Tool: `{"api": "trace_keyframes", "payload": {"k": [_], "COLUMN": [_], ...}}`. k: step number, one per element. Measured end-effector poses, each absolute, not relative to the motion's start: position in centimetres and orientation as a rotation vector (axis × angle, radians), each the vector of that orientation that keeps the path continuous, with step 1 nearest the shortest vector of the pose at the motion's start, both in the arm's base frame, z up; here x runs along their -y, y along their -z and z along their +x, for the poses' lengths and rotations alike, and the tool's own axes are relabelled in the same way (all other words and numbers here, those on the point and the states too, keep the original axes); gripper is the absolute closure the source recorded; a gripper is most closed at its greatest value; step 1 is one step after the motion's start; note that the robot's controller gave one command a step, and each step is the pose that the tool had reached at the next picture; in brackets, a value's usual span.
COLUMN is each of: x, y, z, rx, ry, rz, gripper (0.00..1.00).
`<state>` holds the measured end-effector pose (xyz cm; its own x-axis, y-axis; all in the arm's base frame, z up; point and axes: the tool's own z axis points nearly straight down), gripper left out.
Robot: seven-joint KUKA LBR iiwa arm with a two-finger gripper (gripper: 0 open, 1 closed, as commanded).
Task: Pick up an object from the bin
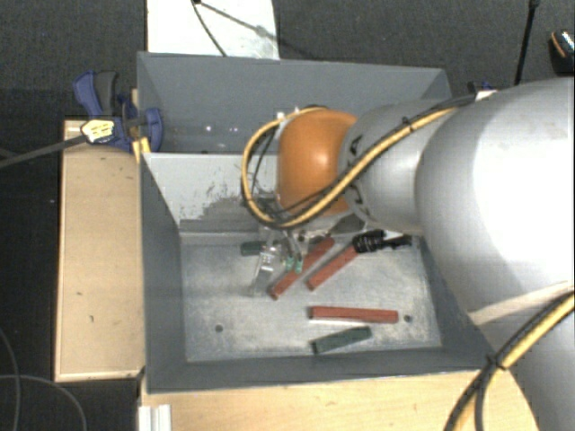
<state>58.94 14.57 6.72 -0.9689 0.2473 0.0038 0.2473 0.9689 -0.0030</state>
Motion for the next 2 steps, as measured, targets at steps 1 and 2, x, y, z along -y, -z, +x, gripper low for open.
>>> {"api": "trace_keyframes", "payload": {"k": [1, 2], "x": [-12.4, -7.0], "y": [-10.2, -11.0], "z": [58.8, 57.8], "rx": [3.131, 3.138], "ry": [0.001, -0.003], "rz": [-0.324, -0.153], "gripper": [0.00, 0.00]}}
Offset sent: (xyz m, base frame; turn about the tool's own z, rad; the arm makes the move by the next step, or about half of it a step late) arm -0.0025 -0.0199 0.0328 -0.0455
